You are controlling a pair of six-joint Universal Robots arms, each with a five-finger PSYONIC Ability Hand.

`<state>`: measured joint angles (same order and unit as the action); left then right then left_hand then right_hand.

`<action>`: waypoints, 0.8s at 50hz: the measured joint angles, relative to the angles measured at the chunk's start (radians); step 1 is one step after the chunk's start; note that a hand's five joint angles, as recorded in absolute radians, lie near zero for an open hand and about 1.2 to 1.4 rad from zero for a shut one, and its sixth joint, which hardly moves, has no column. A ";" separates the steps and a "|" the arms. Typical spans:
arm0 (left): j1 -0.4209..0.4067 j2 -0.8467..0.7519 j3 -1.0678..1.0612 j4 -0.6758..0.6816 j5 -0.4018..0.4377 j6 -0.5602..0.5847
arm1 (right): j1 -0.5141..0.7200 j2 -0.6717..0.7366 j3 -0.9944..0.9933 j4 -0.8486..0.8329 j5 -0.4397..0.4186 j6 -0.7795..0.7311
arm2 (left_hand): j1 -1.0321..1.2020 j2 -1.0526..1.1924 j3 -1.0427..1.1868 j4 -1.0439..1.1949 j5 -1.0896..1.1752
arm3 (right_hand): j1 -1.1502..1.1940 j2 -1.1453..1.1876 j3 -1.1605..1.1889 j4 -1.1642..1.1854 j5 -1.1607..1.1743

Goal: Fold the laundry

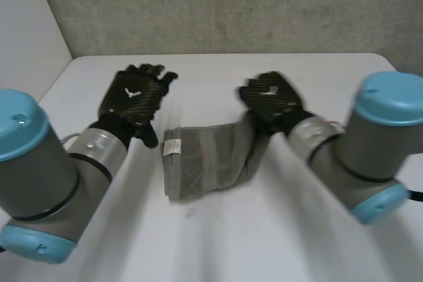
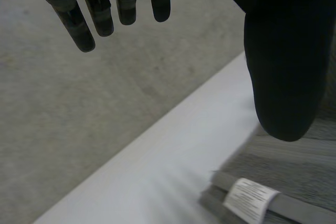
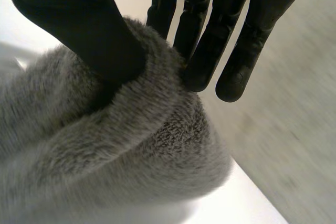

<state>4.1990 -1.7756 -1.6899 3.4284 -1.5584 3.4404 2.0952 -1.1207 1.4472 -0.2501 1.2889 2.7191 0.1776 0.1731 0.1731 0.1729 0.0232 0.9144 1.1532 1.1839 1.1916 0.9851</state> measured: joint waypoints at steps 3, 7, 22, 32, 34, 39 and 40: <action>0.029 0.055 -0.019 0.000 -0.020 -0.001 | 0.133 0.072 -0.091 0.038 -0.006 -0.017 | 0.000 -0.001 -0.001 0.000 0.000 | 0.000 0.002 0.001 0.000 0.001; 0.063 0.101 -0.037 0.000 -0.031 -0.005 | 0.233 0.158 -0.145 0.066 -0.012 -0.054 | 0.000 -0.002 -0.001 0.000 0.000 | 0.009 0.010 0.003 0.000 0.002; 0.088 0.096 -0.013 0.000 -0.022 -0.135 | 0.221 0.091 -0.130 0.090 0.159 0.118 | 0.012 0.017 0.017 0.016 0.000 | -0.710 -0.932 -0.973 -0.962 -0.918; -0.033 -0.085 0.141 -0.055 0.008 -0.235 | 0.033 -0.038 -0.069 0.172 0.074 0.465 | 0.037 0.042 0.042 0.043 0.017 | -0.710 -0.932 -0.973 -0.962 -0.918; -0.051 -0.124 0.165 -0.071 0.010 -0.250 | 0.015 -0.024 -0.075 0.192 0.047 0.481 | 0.038 0.043 0.042 0.042 0.017 | -0.710 -0.932 -0.973 -0.962 -0.918; -0.082 -0.221 0.210 -0.112 0.000 -0.276 | -0.009 0.031 -0.106 0.226 -0.005 0.490 | 0.038 0.043 0.042 0.043 0.018 | -0.710 -0.932 -0.973 -0.962 -0.918; -0.084 -0.239 0.212 -0.118 -0.009 -0.278 | -0.010 0.064 -0.123 0.234 -0.018 0.484 | 0.038 0.043 0.042 0.043 0.018 | -0.710 -0.932 -0.973 -0.962 -0.918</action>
<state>4.1149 -2.0150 -1.4779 3.3102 -1.5675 3.1626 2.0853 -1.0570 1.3242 -0.0161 1.2711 3.2033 0.2159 0.2160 0.2156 0.2156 0.0407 0.2047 0.2216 0.2104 0.2295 0.0674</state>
